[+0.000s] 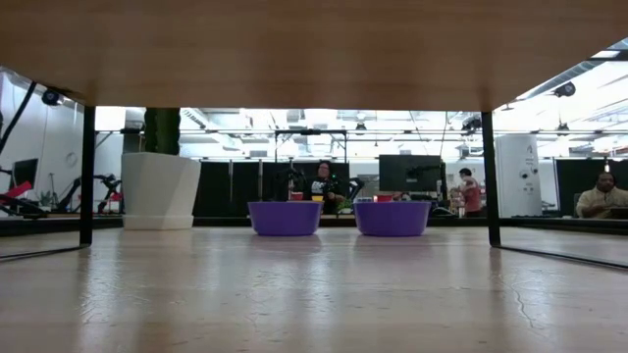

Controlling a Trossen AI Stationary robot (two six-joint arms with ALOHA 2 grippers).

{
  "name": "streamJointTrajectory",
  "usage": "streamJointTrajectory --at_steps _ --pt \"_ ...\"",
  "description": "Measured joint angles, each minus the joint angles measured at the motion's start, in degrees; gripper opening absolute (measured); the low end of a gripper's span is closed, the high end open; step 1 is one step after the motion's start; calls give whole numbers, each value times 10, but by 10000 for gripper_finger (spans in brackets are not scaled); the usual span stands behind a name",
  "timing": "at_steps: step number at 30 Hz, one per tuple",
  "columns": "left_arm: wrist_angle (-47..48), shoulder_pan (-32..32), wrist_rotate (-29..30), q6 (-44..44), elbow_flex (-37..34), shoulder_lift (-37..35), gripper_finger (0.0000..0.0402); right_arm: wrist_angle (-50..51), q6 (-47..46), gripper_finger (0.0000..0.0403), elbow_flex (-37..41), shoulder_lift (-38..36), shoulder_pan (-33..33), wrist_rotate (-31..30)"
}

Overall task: Pick & Place Mini bowls
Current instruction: Put the left blue bowl on the shelf, then stack the right blue bowl on the blue bowl on the shelf

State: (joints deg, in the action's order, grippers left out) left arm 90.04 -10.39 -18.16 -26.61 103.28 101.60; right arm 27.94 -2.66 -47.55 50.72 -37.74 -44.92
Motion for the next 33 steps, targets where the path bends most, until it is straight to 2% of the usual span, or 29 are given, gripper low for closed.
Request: streamJointTrajectory --at_steps 18,28,33 --pt "-2 0 4 -37 1 -7 5 -1 -4 8 0 0 0 2" --pt "-4 0 4 -50 9 -13 52 -6 1 8 0 0 0 6" --pt "-4 0 8 -45 26 -14 82 -40 28 8 0 0 0 6"
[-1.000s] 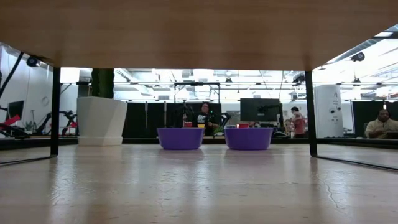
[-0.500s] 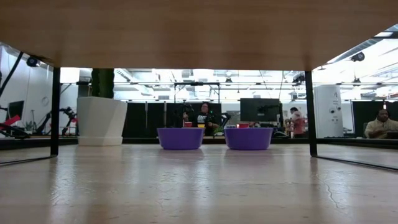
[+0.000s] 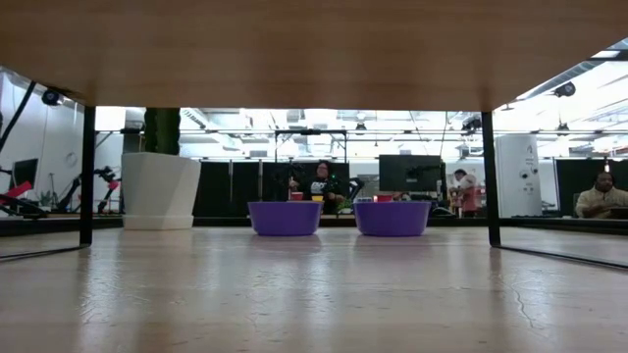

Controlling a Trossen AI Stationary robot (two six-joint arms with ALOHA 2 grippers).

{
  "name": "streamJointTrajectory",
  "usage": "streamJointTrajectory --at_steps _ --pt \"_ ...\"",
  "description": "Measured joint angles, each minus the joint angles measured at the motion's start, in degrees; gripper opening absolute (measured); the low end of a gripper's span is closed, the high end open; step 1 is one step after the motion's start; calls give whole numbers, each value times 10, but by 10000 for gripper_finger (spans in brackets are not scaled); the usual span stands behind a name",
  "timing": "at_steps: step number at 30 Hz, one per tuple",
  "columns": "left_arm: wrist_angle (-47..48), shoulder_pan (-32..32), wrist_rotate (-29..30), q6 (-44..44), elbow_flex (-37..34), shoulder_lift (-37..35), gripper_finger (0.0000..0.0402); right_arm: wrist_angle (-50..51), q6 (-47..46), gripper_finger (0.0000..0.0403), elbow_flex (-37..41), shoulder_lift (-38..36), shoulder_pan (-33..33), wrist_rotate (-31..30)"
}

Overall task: Pick & Place Mini bowls
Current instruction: Stack the right blue bowl on the blue bowl on the shelf

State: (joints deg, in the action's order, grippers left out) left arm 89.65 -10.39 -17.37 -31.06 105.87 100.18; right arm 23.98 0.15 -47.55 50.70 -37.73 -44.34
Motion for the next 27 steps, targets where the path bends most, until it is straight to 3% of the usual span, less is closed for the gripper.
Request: streamJointTrajectory --at_steps 3,6,11,16,22,27 --pt "3 1 13 20 9 0 94 -12 21 9 -9 0 0 0" --pt "-5 1 70 53 14 0 96 -28 43 9 -27 0 13 4" --pt "-65 2 155 109 10 -4 97 -17 42 14 -59 0 73 86" --pt "-168 2 175 155 -12 -37 97 13 17 64 -88 11 166 180" --pt "-297 1 200 167 -58 -102 97 35 54 141 -136 48 251 232" --pt "-424 -6 204 203 -135 -170 97 91 79 167 -223 108 313 329"
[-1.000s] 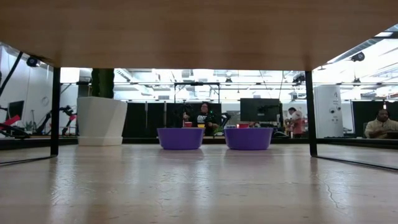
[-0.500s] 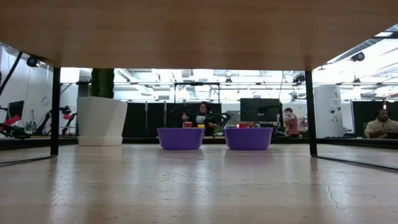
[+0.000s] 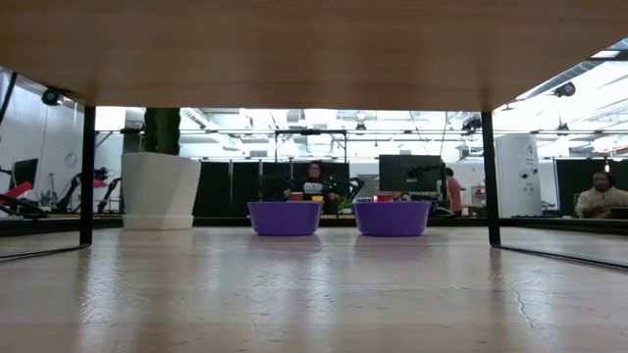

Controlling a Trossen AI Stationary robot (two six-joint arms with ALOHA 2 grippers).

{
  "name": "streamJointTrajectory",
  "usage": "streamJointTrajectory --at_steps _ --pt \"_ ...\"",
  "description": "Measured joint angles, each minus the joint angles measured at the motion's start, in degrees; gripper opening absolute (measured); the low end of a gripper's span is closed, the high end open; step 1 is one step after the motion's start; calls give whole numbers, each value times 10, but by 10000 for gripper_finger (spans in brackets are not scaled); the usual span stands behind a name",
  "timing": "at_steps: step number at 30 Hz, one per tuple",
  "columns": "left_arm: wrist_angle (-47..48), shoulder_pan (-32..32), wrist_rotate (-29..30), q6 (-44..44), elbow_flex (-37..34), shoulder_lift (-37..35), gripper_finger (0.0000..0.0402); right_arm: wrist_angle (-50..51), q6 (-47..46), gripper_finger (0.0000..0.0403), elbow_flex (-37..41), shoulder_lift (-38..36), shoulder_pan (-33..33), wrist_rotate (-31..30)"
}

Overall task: Pick & Place Mini bowls
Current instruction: Stack the right blue bowl on the blue bowl on the shelf

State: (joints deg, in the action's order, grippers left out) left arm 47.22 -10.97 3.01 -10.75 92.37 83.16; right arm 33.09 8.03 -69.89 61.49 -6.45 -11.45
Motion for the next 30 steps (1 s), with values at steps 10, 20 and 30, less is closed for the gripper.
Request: streamJointTrajectory --at_steps 10,20,30 --pt "-232 -4 -1 30 -222 -140 97 115 83 169 -157 139 103 73" --pt "-339 -5 -5 15 -359 -240 97 283 105 164 -286 260 252 205" --pt "-361 -5 -5 18 -402 -284 97 390 140 154 -319 362 384 318"
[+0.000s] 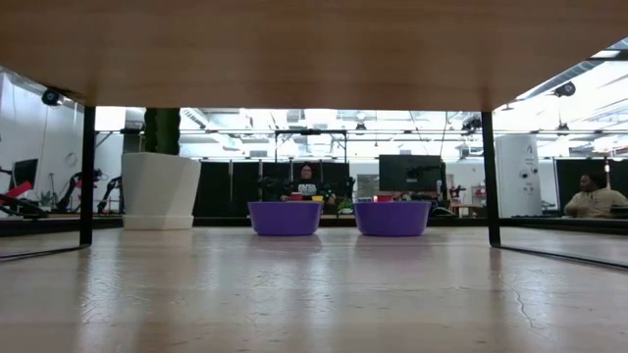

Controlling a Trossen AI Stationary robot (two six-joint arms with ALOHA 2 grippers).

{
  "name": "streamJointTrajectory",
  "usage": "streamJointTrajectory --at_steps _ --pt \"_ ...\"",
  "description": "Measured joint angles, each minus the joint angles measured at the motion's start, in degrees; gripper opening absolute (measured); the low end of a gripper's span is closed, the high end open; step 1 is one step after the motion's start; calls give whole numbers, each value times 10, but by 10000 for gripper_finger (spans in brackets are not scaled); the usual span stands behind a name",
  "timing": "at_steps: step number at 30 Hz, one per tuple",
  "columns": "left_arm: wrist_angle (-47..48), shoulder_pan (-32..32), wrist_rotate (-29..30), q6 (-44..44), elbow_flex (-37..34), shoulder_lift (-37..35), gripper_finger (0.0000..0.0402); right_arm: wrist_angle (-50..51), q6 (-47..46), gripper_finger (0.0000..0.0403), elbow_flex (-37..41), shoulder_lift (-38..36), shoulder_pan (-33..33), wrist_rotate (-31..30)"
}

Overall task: Pick & Place Mini bowls
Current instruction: Stack the right blue bowl on the blue bowl on the shelf

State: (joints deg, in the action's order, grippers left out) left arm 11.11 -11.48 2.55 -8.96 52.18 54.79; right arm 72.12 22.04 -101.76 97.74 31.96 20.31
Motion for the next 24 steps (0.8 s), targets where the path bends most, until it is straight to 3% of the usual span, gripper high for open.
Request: streamJointTrajectory --at_steps 5,24 --pt "3 0 -15 -2 0 -14 97 15 14 151 7 34 52 83" --pt "7 -1 -32 -3 -19 -24 97 -78 25 150 151 66 69 82"
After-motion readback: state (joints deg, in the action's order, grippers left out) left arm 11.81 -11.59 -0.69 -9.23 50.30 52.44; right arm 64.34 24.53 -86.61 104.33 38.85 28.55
